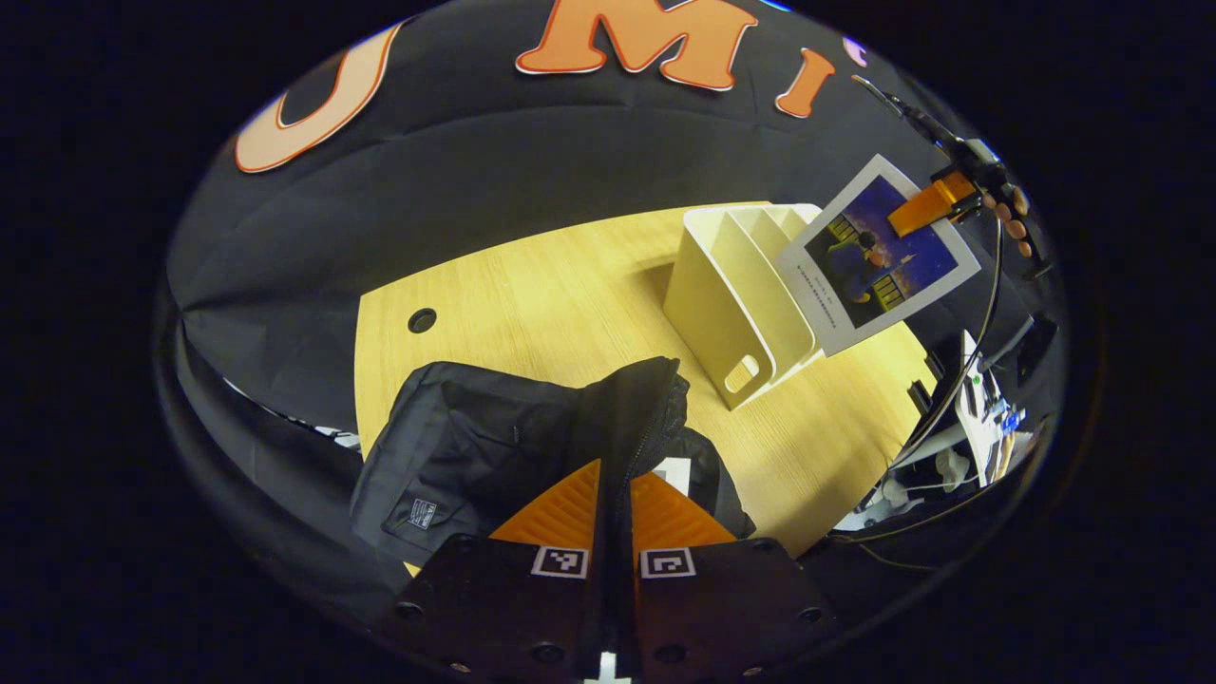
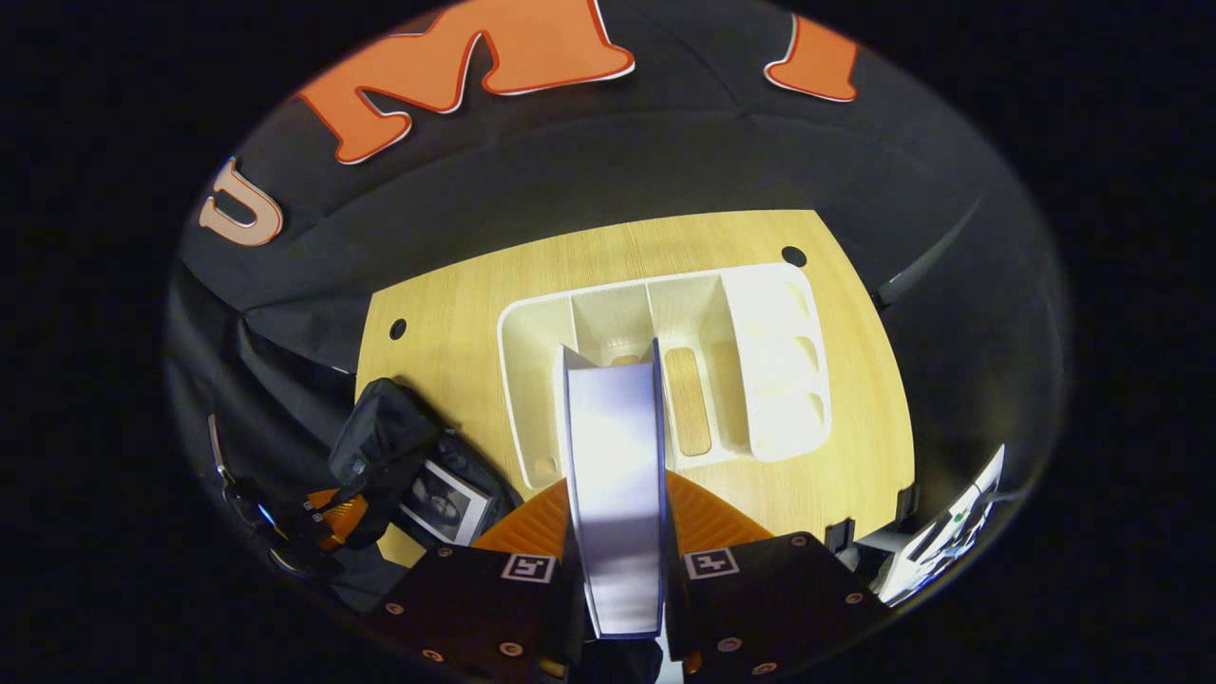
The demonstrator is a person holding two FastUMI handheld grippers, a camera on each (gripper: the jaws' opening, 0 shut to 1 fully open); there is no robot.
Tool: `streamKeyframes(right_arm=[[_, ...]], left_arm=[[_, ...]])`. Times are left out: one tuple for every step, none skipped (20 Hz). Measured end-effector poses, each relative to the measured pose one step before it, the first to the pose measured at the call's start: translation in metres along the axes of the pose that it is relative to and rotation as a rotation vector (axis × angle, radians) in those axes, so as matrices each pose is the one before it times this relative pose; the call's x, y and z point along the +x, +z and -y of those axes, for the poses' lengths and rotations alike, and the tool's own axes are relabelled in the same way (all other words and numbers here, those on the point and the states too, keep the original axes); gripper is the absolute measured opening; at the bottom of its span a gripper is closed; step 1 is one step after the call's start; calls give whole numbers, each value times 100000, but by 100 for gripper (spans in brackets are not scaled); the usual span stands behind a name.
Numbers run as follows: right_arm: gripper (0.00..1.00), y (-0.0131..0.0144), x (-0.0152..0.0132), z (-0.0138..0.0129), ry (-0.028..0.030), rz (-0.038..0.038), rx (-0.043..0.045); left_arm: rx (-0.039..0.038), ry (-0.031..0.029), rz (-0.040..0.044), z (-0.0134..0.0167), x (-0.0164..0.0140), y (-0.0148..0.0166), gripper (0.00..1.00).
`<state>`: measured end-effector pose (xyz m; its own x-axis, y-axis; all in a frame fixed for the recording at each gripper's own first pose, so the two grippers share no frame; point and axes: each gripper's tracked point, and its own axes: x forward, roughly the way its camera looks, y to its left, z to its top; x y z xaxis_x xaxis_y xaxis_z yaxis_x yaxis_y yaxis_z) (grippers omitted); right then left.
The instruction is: Open the schoolbag, grab two books from the bookshelf and put them into the schoolbag.
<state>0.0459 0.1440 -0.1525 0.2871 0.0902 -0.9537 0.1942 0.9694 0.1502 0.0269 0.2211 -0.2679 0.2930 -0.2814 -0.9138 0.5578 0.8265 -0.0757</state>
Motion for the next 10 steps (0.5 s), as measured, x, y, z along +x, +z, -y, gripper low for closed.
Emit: streamKeyframes(right_arm=[[35, -687, -826, -207, -247, 791, 556], [35, -675, -967, -175, 115, 1045, 730], [35, -745, -618, -592, 384, 958, 682], [35, -683, -572, -583, 652, 965, 958], [35, -676, -422, -358, 1040, 567, 1288], [35, -968, -471, -321, 674, -103, 649], [35, -1104, -250, -561, 918, 155, 865], [35, -1044, -22, -657, 1251, -118, 1155], [35, -1125, 34, -713, 1738, -281, 1657], [35, -1155, 95, -1050, 2411, -319, 1681]], left_arm=[[1091, -894, 83, -56, 27, -237, 6], [934, -752, 151, -59, -34, 31, 6], [724, -470, 72, -96, 41, 86, 6], [958, -597, 57, -212, 37, 81, 6], [1007, -695, -19, -124, 32, 239, 6], [1166, -684, 32, -72, -75, -57, 6], [887, -669, -39, -153, -187, -331, 6], [962, -803, -114, -93, -99, -104, 6], [947, -660, -60, -104, -77, 33, 6], [1051, -595, -69, -58, 3, 26, 6]])
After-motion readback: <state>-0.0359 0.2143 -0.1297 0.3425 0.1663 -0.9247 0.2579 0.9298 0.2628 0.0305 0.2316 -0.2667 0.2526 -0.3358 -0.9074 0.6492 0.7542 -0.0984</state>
